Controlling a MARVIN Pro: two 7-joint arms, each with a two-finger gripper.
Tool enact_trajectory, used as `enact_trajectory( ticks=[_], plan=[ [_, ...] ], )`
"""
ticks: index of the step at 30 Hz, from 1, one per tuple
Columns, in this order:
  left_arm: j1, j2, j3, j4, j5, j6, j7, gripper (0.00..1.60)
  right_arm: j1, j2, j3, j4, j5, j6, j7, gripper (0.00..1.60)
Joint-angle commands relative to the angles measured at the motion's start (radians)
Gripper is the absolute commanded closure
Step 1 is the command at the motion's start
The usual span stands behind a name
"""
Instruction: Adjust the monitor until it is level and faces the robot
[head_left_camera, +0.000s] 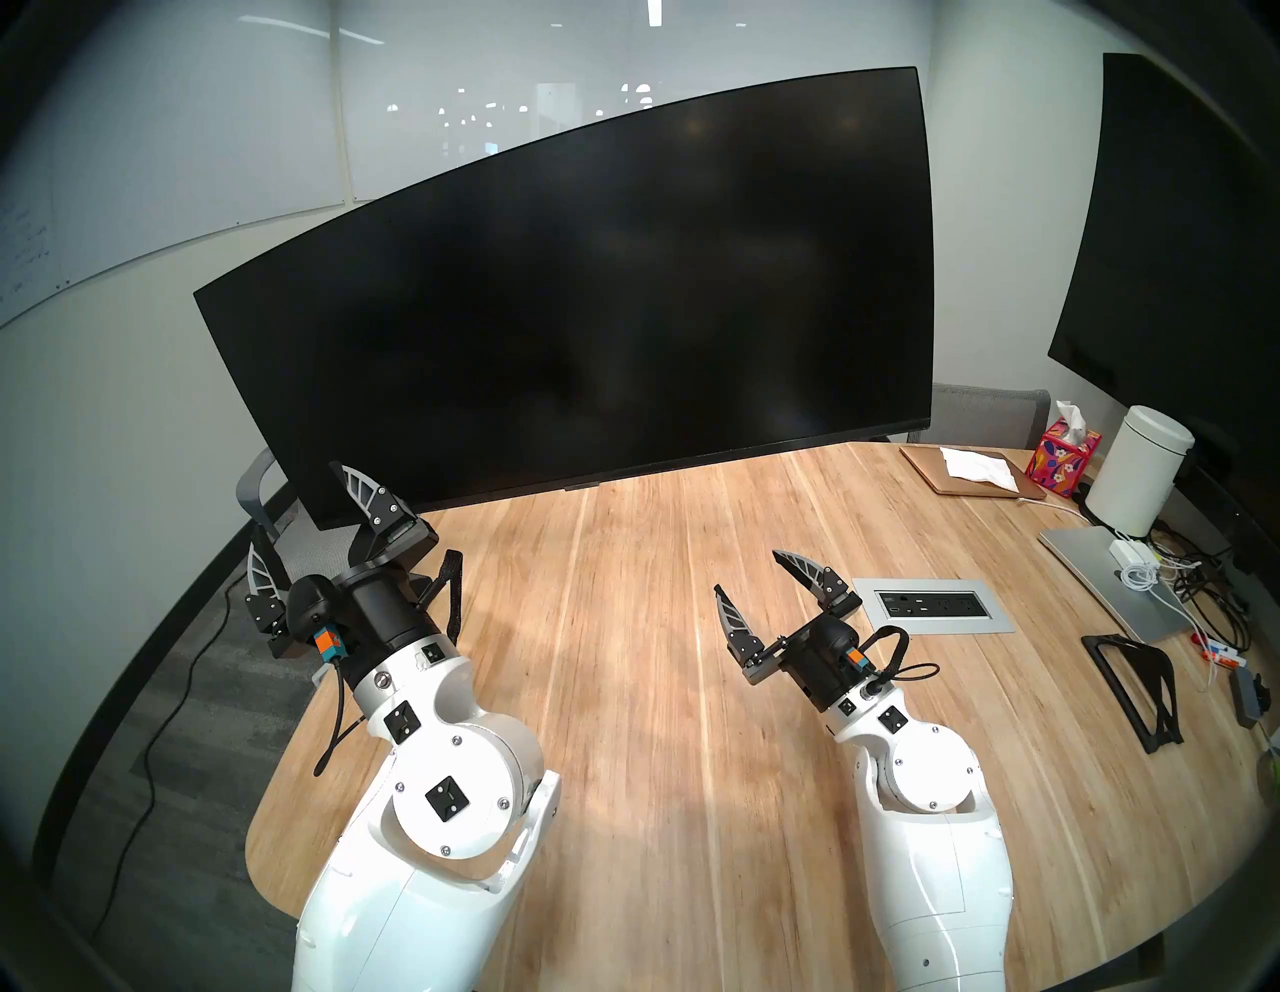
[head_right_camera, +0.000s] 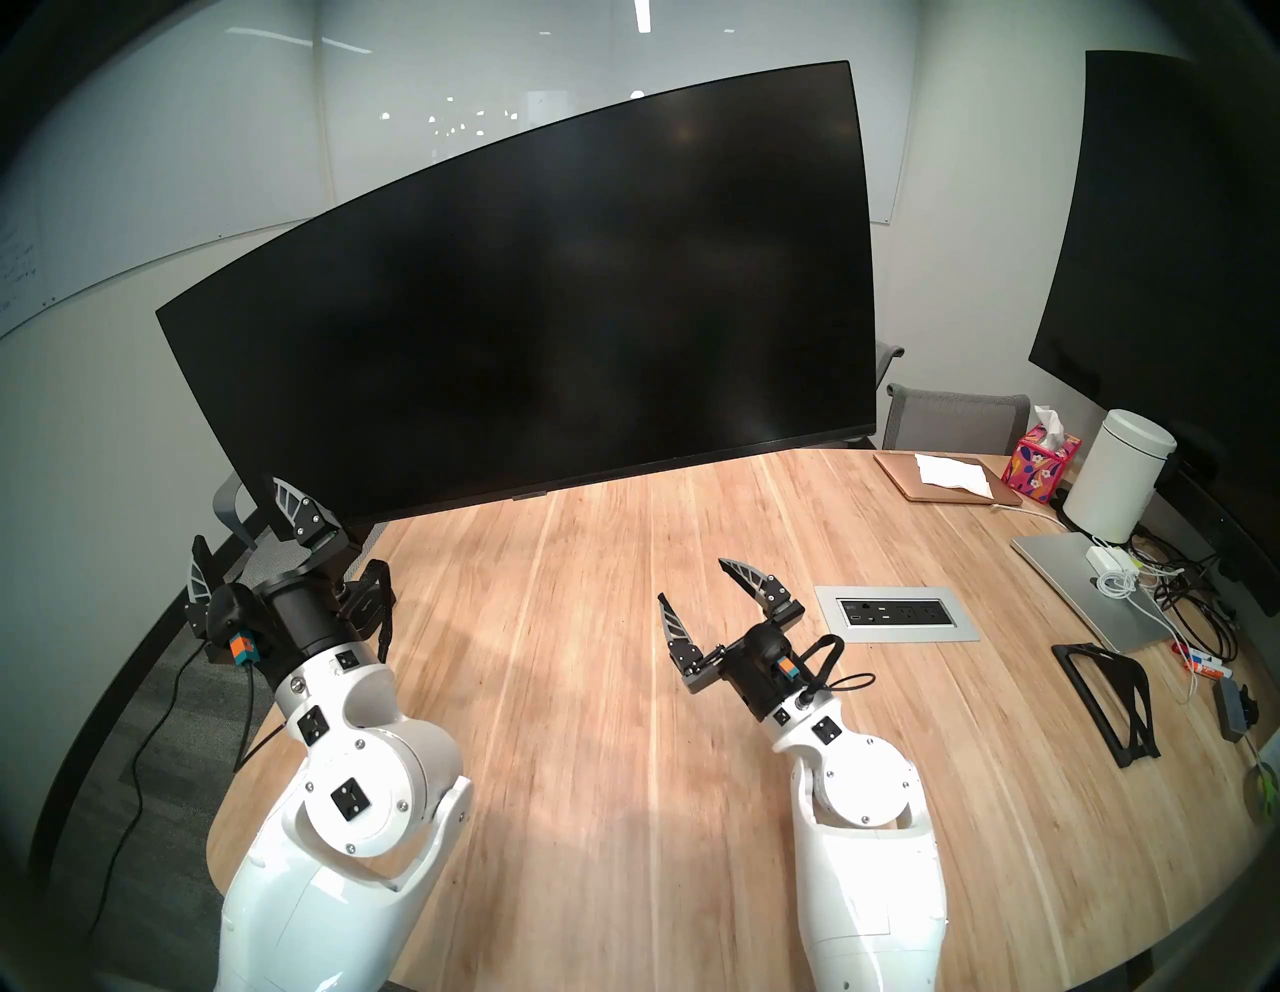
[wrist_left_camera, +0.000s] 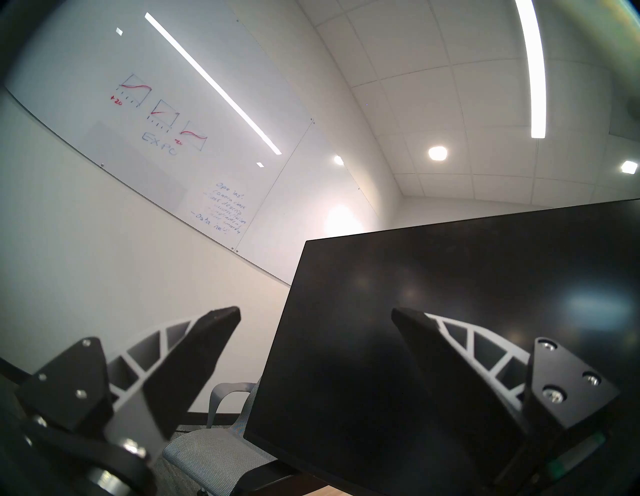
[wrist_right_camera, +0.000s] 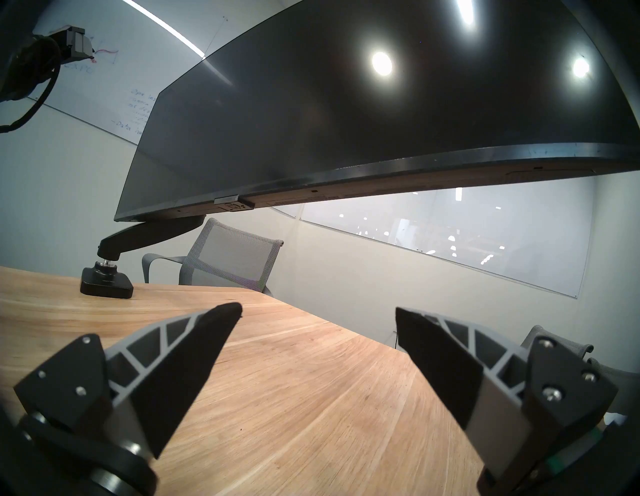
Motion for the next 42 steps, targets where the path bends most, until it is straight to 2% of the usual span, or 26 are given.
enact_trajectory(
  ticks=[1, 25, 42],
  plan=[
    [0.0, 0.0, -0.001, -0.012, 0.001, 0.002, 0.001, 0.0, 0.005, -0.001, 0.0, -0.017, 0.004, -0.001, 0.0, 0.0],
    [-0.002, 0.016, 0.003, -0.015, -0.023, -0.002, 0.0, 0.0, 0.005, -0.001, 0.0, -0.017, 0.004, -0.001, 0.0, 0.0],
    [-0.002, -0.009, 0.016, -0.038, -0.028, 0.072, 0.038, 0.0, 0.005, -0.001, 0.001, -0.017, 0.004, -0.001, 0.0, 0.0]
  ],
)
